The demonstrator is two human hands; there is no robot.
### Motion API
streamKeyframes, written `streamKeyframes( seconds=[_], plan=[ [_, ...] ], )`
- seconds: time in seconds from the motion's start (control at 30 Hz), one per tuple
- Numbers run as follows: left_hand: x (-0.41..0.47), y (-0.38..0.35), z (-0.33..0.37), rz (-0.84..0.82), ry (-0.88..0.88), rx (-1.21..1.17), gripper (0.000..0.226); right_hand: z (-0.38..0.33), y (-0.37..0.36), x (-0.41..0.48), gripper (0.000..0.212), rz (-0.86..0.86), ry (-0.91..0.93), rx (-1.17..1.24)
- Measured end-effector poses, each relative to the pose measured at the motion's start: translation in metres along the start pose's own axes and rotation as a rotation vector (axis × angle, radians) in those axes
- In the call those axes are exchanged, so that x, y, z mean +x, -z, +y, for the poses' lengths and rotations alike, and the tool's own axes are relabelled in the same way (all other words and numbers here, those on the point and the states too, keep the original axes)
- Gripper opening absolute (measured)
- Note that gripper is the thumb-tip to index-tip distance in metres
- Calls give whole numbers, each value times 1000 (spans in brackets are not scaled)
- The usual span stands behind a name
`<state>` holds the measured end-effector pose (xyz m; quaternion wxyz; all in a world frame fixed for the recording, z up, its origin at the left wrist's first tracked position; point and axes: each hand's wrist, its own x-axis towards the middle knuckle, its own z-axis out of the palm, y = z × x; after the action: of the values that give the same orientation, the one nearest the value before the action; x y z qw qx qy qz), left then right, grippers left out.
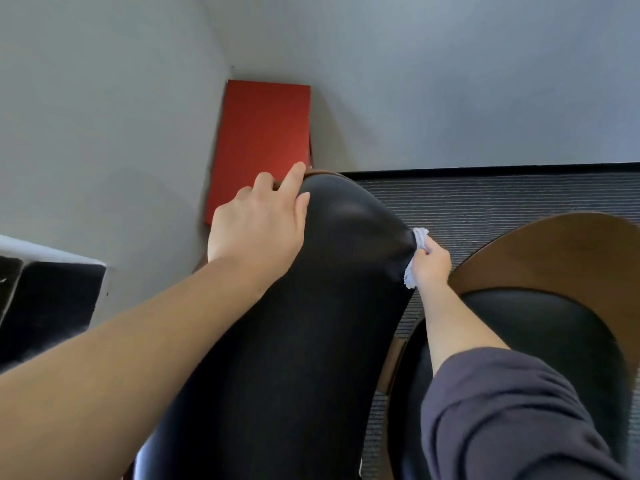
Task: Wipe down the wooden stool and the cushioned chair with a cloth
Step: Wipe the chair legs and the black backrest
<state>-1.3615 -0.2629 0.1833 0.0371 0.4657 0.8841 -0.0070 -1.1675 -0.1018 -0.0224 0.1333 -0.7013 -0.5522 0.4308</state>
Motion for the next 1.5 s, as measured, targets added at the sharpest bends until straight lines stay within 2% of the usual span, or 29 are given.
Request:
streamKeyframes(
  seconds=[0.23,0.4,0.53,0.7,0.83,1.0,1.03,1.13,1.17,1.3,1.4,1.43,1.5],
  plan=[
    [-1,-2,1,41,2,46,54,29,-2,18,44,-10,-298,82],
    [-2,-4,1,70,1,43,54,28,-3,15,32,8,-441,119],
    [-2,-2,3,64,-13,42,53,-1,-7,-15,36,129,-271,299],
    [-1,-2,2,62,-19,21,52,-43,-16,-60,43,113,149,187],
    [1,-1,0,69,-37,-1,51,-57,-12,-65,43,135,61,193],
    [2,-1,-2,58,-28,-50,55,-89,-21,-107,44,124,363,195],
    [2,0,-2,50,-15,-67,55,-88,-20,-109,45,129,373,194],
    [4,3,-4,23,11,-172,46,-93,-17,-109,44,163,236,229],
    [4,4,-5,25,16,-221,43,-99,-19,-117,44,162,267,231],
    [6,9,-10,-5,42,-389,40,-109,-26,-150,50,142,581,235],
    [8,14,-16,-102,55,-466,43,-114,-22,-146,48,171,452,271],
    [6,15,-21,-130,62,-482,43,-119,-23,-154,49,173,471,256],
    [-3,14,-32,-160,86,-510,43,-126,-26,-180,51,134,679,189]
  ],
)
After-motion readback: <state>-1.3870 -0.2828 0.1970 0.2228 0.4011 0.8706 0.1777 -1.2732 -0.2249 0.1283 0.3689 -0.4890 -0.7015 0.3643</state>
